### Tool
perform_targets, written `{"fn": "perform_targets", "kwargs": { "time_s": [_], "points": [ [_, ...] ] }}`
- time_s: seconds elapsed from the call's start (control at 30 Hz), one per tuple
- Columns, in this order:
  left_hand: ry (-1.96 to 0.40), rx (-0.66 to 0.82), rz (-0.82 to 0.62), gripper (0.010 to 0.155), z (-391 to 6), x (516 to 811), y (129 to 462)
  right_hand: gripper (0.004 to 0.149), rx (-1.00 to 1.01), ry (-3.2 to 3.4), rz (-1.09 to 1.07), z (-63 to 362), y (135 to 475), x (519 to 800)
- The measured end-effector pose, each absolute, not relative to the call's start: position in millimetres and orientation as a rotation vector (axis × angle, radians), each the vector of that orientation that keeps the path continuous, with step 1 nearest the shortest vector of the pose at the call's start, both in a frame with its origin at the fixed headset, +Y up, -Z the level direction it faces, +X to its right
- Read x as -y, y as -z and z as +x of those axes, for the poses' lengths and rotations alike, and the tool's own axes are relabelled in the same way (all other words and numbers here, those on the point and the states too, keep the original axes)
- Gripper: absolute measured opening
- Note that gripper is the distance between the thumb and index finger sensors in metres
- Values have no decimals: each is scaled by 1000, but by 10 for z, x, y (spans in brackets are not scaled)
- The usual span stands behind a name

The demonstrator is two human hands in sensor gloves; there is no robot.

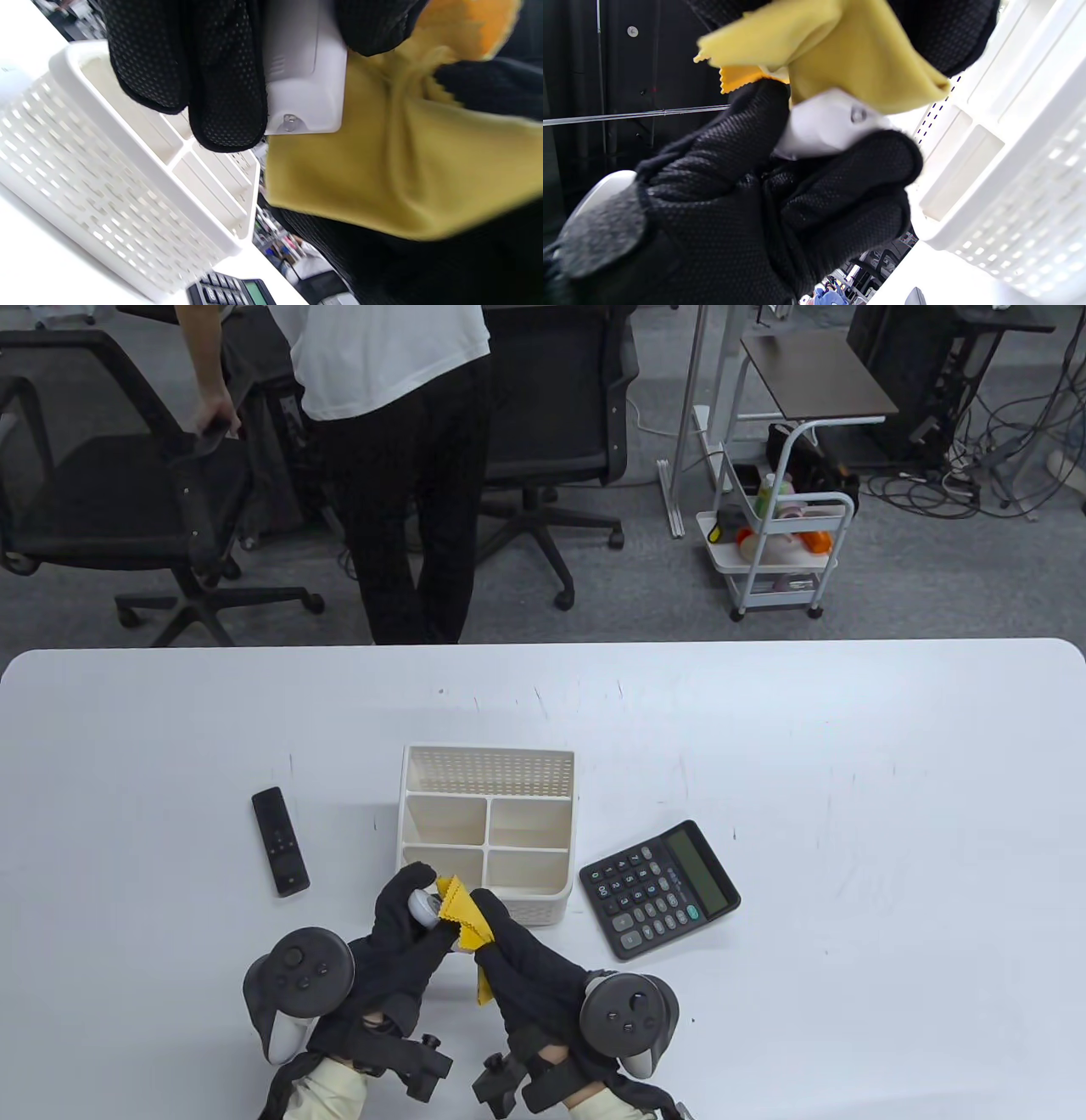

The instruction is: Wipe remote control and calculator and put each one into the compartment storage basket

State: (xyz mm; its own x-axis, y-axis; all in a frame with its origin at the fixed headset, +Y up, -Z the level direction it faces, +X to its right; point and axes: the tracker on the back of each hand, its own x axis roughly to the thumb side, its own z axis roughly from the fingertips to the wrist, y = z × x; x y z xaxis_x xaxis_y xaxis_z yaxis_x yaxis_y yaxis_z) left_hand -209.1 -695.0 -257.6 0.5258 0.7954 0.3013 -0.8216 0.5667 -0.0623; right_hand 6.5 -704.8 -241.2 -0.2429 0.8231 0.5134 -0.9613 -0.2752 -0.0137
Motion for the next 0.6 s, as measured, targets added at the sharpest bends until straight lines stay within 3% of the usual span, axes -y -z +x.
{"fn": "perform_targets", "kwargs": {
  "time_s": [0.3, 0.6],
  "points": [
    [-999, 220, 144, 67, -2141, 6981, 2581, 50, 355, -1786, 500, 83, 2407, 7028],
    [-1028, 257, 142, 64, -2138, 6965, 2567, 51, 369, -1826, 560, 28, 2403, 7043]
  ]
}}
